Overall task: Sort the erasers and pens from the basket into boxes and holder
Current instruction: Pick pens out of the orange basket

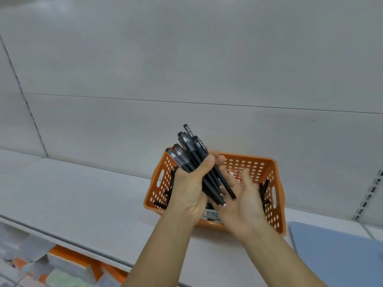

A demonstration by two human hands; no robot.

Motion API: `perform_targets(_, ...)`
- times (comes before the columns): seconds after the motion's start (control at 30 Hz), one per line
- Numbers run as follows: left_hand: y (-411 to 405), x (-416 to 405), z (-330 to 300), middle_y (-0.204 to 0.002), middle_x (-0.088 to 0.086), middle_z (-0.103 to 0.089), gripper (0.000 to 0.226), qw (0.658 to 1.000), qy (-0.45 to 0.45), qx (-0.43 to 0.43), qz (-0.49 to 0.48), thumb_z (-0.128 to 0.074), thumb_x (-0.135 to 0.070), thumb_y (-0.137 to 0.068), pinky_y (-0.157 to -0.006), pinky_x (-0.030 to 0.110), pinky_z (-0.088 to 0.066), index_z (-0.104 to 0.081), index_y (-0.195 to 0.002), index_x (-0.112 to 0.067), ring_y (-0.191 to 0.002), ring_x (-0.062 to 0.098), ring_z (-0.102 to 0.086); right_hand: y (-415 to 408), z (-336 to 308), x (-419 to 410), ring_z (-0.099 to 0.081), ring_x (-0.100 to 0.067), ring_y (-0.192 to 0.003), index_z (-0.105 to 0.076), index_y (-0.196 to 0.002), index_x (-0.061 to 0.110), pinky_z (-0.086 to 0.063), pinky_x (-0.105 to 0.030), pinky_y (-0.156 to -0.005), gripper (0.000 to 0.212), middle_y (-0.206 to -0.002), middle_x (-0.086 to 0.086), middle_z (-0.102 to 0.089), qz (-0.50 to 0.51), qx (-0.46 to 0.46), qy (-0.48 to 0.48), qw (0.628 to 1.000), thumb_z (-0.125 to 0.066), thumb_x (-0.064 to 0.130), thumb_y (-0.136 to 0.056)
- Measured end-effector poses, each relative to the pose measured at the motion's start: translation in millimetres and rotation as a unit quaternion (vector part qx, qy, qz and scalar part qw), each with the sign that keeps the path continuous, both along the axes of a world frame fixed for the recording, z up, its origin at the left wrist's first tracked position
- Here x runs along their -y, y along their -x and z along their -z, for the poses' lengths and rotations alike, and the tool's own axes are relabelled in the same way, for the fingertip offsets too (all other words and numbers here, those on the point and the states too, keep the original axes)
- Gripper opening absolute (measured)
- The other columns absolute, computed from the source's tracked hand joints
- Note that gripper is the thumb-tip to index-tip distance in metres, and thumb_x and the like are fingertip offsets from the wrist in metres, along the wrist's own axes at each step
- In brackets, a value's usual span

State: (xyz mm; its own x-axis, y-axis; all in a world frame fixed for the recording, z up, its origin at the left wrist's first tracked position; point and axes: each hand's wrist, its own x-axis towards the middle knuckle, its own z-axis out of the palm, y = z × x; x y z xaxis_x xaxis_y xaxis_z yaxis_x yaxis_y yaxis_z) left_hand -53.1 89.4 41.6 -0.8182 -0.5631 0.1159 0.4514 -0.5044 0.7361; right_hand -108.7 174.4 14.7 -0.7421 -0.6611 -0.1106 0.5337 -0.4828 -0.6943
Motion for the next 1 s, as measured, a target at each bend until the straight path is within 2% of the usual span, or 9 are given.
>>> perform_targets(0.1, -4.2, -12.7, -0.5, -0.097, 0.013, -0.073, 0.022, 0.999, 0.048, 0.005, 0.021, -0.063, -0.005, -0.087, -0.083, 0.035, -0.058, -0.064, -0.109, -0.006, -0.093, 0.023, -0.071, -9.5, -4.8, 5.4, -0.070, -0.030, -0.100, -0.068, -0.113, 0.010, -0.049, -0.040, -0.091, 0.064, -0.110, -0.019, -0.071, -0.008, 0.067, 0.069, 0.995, -0.031, 0.060, -0.097)
perform_targets(0.17, -6.4, -13.7, 0.9, -0.092, 0.011, -0.072, 0.020, 0.997, 0.072, 0.012, 0.031, -0.061, -0.006, -0.090, -0.078, 0.031, -0.059, -0.064, -0.109, -0.005, -0.087, 0.021, -0.071, -10.5, -6.0, 2.2, -0.069, -0.028, -0.103, -0.068, -0.113, 0.011, -0.050, -0.040, -0.091, 0.062, -0.112, -0.017, -0.071, 0.000, 0.049, 0.076, 0.996, -0.030, 0.058, -0.098)
perform_targets(0.27, -7.8, -11.7, -0.1, -0.096, 0.011, -0.074, 0.014, 0.992, 0.119, 0.029, 0.038, -0.059, -0.010, -0.093, -0.083, 0.034, -0.058, -0.066, -0.103, -0.005, -0.095, 0.023, -0.071, -14.7, -1.8, -15.0, -0.068, -0.021, -0.106, -0.065, -0.119, 0.014, -0.053, -0.037, -0.086, 0.046, -0.115, -0.011, -0.070, 0.014, -0.091, -0.004, 0.996, -0.035, 0.044, -0.102)
perform_targets(0.4, -6.7, -24.7, -4.6, -0.107, 0.001, -0.074, 0.018, 0.977, 0.208, 0.027, 0.040, -0.056, -0.017, -0.095, -0.083, 0.027, -0.057, -0.068, -0.108, -0.011, -0.103, 0.012, -0.069, -22.5, -3.5, -57.1, -0.062, -0.024, -0.116, -0.061, -0.127, 0.013, -0.051, -0.041, -0.098, 0.033, -0.122, -0.009, -0.067, -0.042, -0.277, -0.085, 0.956, -0.055, 0.017, -0.095)
perform_targets(0.5, 0.6, -52.3, -5.1, -0.105, -0.005, -0.074, 0.017, 0.969, 0.241, 0.033, 0.043, -0.059, -0.022, -0.094, -0.074, 0.027, -0.057, -0.072, -0.103, -0.017, -0.095, 0.009, -0.071, -24.9, -10.4, -88.7, -0.062, -0.012, -0.112, -0.058, -0.124, 0.027, -0.052, -0.031, -0.094, 0.045, -0.117, 0.008, -0.067, -0.002, -0.401, -0.188, 0.897, -0.068, 0.015, -0.081)
perform_targets(0.57, 8.0, -80.0, -4.1, -0.103, -0.005, -0.075, 0.016, 0.970, 0.230, 0.042, 0.066, -0.060, -0.024, -0.093, -0.073, 0.032, -0.058, -0.076, -0.094, -0.024, -0.092, 0.011, -0.072, -24.8, -13.7, -106.8, -0.061, -0.006, -0.102, -0.051, -0.115, 0.036, -0.054, -0.027, -0.084, 0.044, -0.105, 0.014, -0.064, 0.086, -0.476, -0.303, 0.821, -0.070, 0.018, -0.080)
perform_targets(0.77, 28.4, -183.5, -2.6, -0.106, -0.006, -0.074, 0.015, 0.978, 0.176, 0.034, 0.107, -0.061, -0.022, -0.093, -0.095, 0.035, -0.049, -0.076, -0.091, -0.025, -0.103, 0.009, -0.068, -14.7, -9.7, -189.0, -0.061, -0.012, -0.080, -0.031, -0.117, 0.028, -0.052, -0.037, -0.065, 0.041, -0.094, 0.010, -0.059, 0.241, -0.571, -0.446, 0.646, -0.059, 0.038, -0.089)
perform_targets(0.87, 41.1, -247.7, 3.3, -0.105, -0.004, -0.074, 0.022, 0.973, 0.163, 0.042, 0.155, -0.061, -0.020, -0.093, -0.094, 0.032, -0.049, -0.078, -0.083, -0.028, -0.102, 0.009, -0.068, -3.2, -3.7, -253.6, -0.058, -0.015, -0.074, -0.029, -0.113, 0.025, -0.048, -0.034, -0.059, 0.031, -0.087, 0.008, -0.057, 0.256, -0.570, -0.493, 0.605, -0.051, 0.037, -0.095)
perform_targets(1.0, 58.6, -336.2, 18.7, -0.107, -0.007, -0.074, 0.017, 0.956, 0.174, 0.071, 0.226, -0.061, -0.021, -0.093, -0.094, 0.031, -0.048, -0.071, -0.105, -0.016, -0.104, 0.006, -0.067, 9.6, 11.2, -341.3, -0.056, -0.015, -0.070, -0.026, -0.130, 0.021, -0.039, -0.028, -0.053, 0.039, -0.082, 0.012, -0.051, 0.247, -0.538, -0.564, 0.575, -0.046, 0.027, -0.097)
